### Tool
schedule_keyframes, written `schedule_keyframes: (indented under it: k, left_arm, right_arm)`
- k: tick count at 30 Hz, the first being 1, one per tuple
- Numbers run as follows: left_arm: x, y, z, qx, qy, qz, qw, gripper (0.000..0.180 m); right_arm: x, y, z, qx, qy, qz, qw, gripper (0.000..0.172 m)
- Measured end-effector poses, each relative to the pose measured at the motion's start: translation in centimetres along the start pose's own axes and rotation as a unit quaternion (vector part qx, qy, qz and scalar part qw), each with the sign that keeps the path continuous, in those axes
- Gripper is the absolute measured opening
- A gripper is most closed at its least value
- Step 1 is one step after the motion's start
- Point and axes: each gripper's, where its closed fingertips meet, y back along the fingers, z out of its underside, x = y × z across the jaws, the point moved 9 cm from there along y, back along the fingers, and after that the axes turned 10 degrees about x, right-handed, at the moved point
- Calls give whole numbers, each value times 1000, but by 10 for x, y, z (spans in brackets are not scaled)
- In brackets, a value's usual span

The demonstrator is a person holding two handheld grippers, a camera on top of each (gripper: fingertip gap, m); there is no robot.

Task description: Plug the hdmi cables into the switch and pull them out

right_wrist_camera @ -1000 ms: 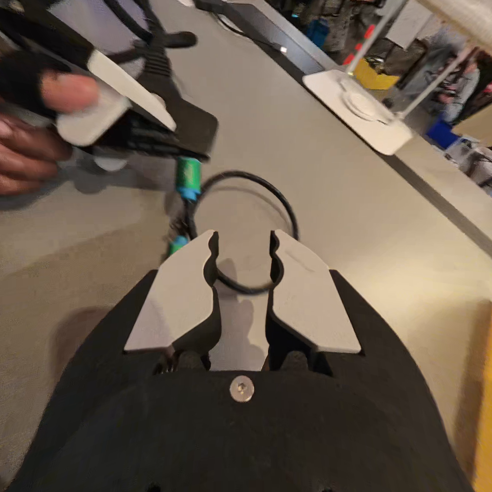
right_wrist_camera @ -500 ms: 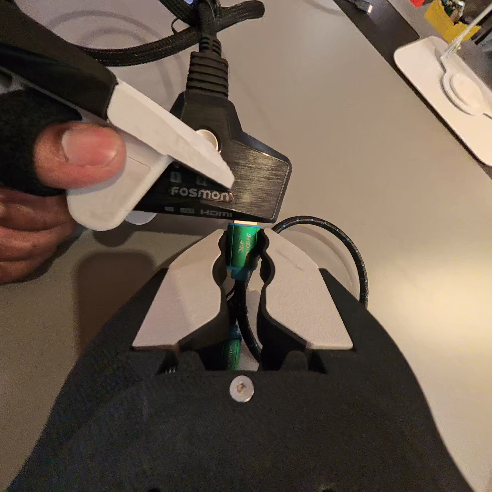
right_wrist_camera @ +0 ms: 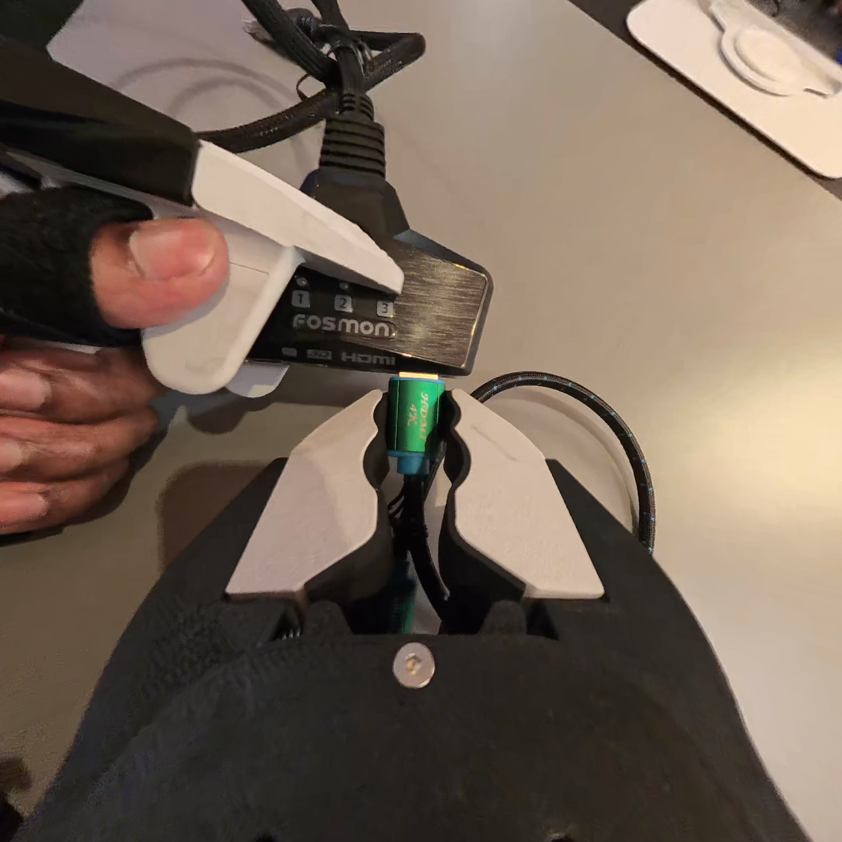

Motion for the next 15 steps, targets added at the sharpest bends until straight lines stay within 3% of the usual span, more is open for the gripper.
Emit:
schedule_keyframes:
  k: [6,12,15]
  left_arm:
    - [-1,6,-1,-18,38,39,998,21]
    - [0,5,-3,-39,9,29,999,20]
    - [-2,7,-7,-66,43,69,994,18]
  right_arm:
    - [3,8,0,63,27,-57,996,22]
    - [-8,8,1,23,-2,11,1000,22]
    - [-10,12,-2,62,22,6,998,21]
